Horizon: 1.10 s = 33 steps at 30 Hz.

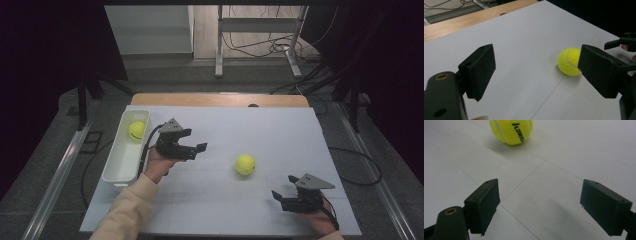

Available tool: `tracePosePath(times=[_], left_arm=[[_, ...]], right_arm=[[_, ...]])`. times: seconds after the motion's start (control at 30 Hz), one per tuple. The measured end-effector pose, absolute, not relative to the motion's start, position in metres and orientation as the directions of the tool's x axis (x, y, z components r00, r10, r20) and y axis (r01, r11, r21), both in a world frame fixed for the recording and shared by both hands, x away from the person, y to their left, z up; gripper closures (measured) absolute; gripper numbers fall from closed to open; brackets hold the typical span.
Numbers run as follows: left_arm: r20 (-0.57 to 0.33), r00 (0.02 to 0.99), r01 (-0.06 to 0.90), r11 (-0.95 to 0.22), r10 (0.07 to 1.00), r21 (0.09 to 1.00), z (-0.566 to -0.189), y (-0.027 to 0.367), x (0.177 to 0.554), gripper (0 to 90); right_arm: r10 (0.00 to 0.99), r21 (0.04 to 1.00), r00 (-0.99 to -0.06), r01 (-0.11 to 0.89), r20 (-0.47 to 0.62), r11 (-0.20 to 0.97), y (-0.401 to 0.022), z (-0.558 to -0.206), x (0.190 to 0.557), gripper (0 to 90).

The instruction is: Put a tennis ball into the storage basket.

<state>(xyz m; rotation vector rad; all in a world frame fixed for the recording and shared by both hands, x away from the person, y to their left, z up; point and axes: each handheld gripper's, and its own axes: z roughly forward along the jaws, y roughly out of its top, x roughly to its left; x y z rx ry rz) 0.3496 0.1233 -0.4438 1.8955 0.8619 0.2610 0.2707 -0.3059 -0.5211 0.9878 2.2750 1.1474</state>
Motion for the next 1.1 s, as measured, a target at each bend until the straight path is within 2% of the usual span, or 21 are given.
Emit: tracePosePath(times=[1.1], left_arm=[[-0.185,0.779,0.444,-0.32,0.598,0.837,-0.459,0.086,0.348,15.3]], right_arm=[[0.743,0.809,-0.667,0.411,-0.046,0.42,-0.306,-0.522,0.27,16.3]])
